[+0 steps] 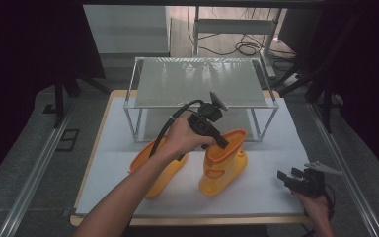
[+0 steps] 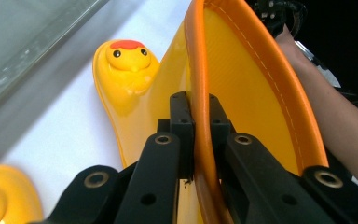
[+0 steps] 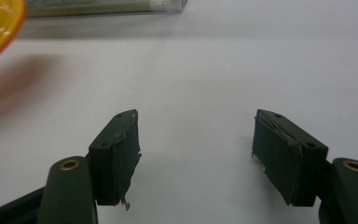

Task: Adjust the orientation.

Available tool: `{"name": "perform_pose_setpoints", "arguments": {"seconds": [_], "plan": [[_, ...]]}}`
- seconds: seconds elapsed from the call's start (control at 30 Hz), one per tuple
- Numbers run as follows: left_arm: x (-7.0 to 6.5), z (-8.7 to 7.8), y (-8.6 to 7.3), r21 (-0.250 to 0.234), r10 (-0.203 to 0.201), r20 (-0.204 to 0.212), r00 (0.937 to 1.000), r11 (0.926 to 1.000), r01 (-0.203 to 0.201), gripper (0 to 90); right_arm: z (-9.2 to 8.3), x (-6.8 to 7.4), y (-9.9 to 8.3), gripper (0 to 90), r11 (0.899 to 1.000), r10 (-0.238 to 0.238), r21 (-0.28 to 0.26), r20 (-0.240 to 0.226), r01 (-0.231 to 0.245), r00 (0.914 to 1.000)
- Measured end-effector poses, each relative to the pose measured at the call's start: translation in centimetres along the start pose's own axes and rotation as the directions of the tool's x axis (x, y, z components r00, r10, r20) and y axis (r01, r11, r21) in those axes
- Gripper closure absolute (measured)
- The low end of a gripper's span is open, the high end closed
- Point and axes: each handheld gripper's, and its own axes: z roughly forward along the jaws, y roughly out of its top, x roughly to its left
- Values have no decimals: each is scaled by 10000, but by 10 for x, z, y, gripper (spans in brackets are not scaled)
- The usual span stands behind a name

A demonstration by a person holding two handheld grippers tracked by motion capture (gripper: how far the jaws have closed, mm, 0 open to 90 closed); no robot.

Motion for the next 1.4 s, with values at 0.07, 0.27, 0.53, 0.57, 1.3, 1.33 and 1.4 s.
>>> {"name": "perform_pose_setpoints", "arguments": {"seconds": [0.07, 0.27, 0.53, 0.57, 1.3, 1.33, 1.4], "plan": [[1, -5, -6, -59, -18, -61, 10000, 10000, 18, 863, 0, 1, 0, 316, 10000, -23, 32, 2, 23, 10000], [5, -15, -23, -170, -85, -151, 9998, 9998, 82, 863, 1, 2, -1, 316, 10000, -32, 70, 7, 32, 10000], [2, -23, -38, -127, 122, -168, 9998, 9998, -124, 862, 1, 2, -1, 316, 9999, -8, 123, -6, 9, 10000], [1, -25, -40, -111, 148, -177, 9997, 9998, -149, 862, 1, 2, -1, 317, 9999, -5, 122, -5, 5, 10000], [23, -39, -83, -231, -202, -911, 9956, 9996, 182, 862, 1, 3, -1, 318, 9999, -21, 116, 23, 21, 10000], [24, -38, -84, -219, -217, -983, 9949, 9996, 196, 862, 1, 3, -1, 318, 9999, -2, 101, 23, 2, 10000], [27, -37, -87, -221, -278, -1018, 9944, 9994, 257, 862, 2, 3, -1, 318, 10000, 22, 53, 15, -22, 10000]]}}
